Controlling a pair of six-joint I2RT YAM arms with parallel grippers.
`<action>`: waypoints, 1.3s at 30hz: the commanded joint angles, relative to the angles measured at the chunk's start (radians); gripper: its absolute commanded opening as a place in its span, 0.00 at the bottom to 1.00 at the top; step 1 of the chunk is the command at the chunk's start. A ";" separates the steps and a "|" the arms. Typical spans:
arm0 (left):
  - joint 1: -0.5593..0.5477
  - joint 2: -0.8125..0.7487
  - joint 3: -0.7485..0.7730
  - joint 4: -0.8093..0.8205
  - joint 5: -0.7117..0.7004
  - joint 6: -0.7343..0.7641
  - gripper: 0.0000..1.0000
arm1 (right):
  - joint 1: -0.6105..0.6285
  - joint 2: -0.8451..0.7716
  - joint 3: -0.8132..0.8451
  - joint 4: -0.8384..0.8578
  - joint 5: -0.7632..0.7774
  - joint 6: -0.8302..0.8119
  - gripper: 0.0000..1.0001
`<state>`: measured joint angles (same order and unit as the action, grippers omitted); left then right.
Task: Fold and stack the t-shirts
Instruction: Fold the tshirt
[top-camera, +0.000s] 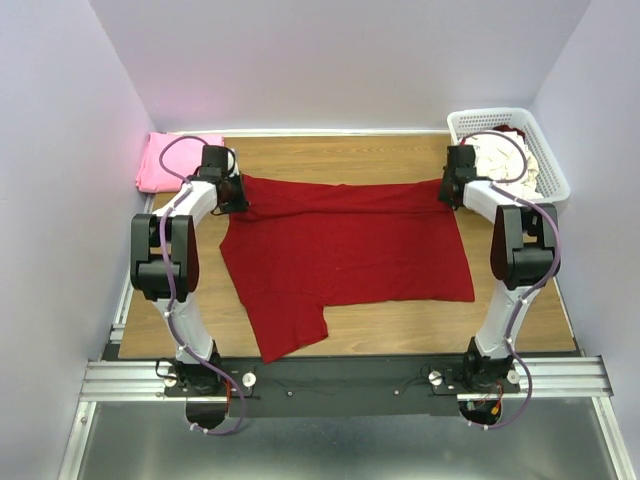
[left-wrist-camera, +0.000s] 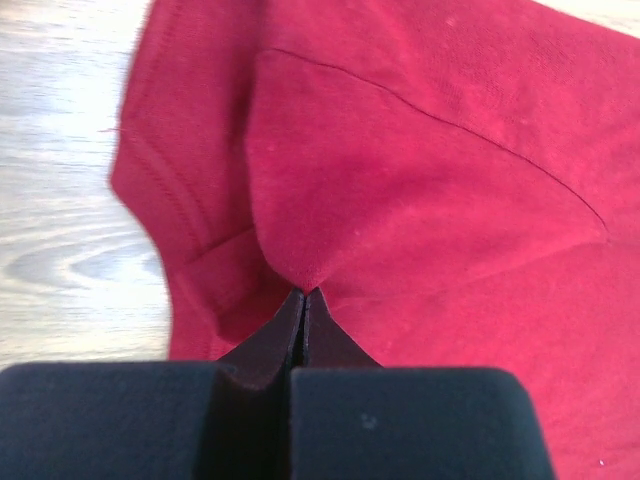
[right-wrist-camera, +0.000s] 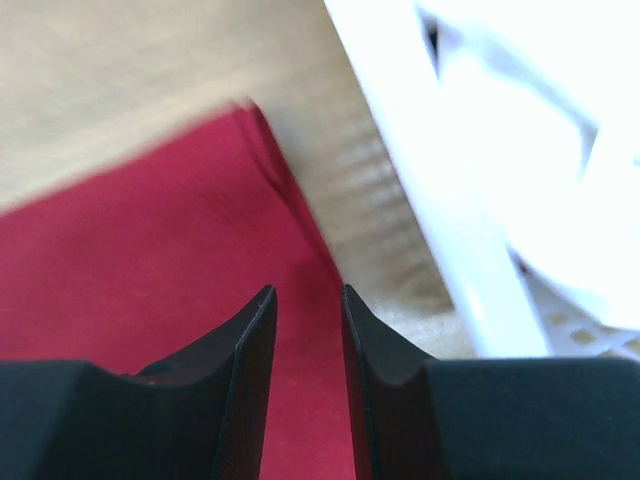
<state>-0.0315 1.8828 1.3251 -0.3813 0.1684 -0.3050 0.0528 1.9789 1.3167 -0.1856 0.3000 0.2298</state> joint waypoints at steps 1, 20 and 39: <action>-0.013 -0.036 -0.023 0.021 0.034 -0.016 0.00 | -0.008 -0.057 0.091 -0.014 -0.093 -0.018 0.38; -0.042 -0.211 -0.187 0.070 0.068 -0.091 0.01 | -0.008 0.129 0.202 0.011 -0.150 -0.003 0.38; -0.018 -0.323 -0.277 0.119 -0.059 -0.147 0.56 | -0.010 0.173 0.197 0.011 -0.079 -0.027 0.38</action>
<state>-0.0708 1.6367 1.0382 -0.3145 0.1791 -0.4259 0.0505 2.1429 1.5009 -0.1726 0.1905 0.2230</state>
